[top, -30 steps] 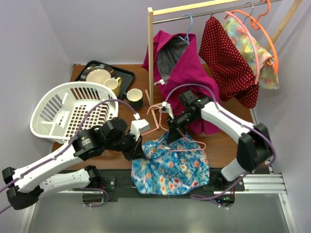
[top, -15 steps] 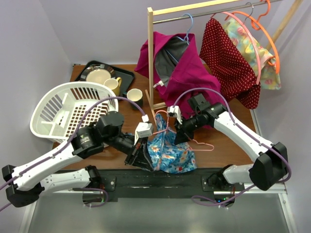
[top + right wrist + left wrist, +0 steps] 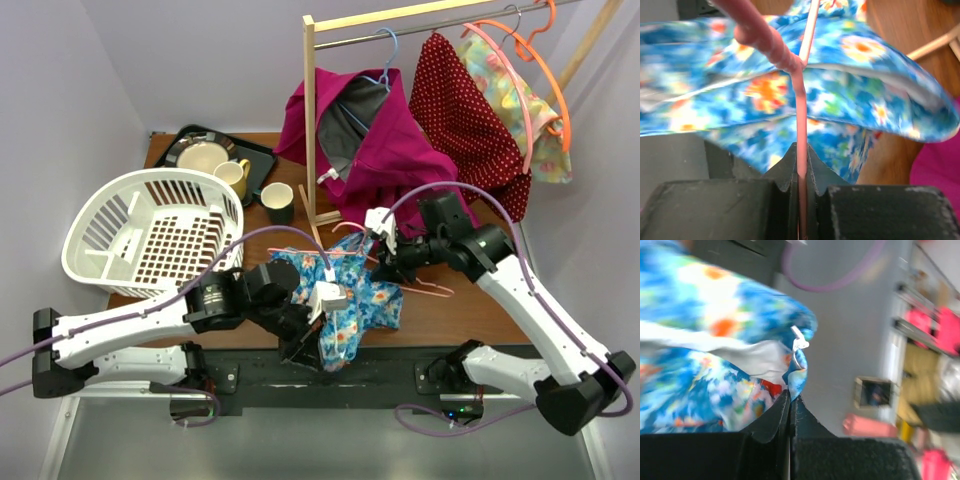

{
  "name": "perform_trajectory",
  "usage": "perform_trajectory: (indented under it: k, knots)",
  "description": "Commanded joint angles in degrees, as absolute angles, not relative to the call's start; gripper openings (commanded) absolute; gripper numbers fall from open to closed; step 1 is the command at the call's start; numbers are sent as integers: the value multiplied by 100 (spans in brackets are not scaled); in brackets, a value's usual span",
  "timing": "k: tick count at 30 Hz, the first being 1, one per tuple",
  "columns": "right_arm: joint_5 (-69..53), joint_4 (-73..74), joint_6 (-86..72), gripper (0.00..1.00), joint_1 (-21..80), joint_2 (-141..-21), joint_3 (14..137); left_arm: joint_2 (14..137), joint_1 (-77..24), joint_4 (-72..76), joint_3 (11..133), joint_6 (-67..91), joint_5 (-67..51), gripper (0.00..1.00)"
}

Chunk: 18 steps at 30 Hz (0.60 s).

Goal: Place the skirt on the hanger
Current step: Place skirt on hanger

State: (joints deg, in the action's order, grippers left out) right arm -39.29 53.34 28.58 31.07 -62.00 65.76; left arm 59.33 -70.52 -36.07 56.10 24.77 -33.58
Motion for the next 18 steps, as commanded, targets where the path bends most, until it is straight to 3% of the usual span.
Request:
perform_trajectory:
  k: [1, 7, 11, 18]
  knots:
    - [-4614, 5721, 3357, 0, 3111, -6187, 6505, 5669, -7066, -4271, 6371, 2320, -1294, 0]
    - [-4072, 5424, 3121, 0, 3111, -5907, 6319, 5555, -7058, -5132, 6732, 2267, -107, 3]
    - [-3139, 4958, 2629, 0, 3111, -5590, 6451, 5519, -7058, -5755, 6487, 2696, -35, 34]
    - [-3234, 4843, 2320, 0, 3103, -5546, 6574, 5485, -7066, -5670, 6020, 3340, -291, 49]
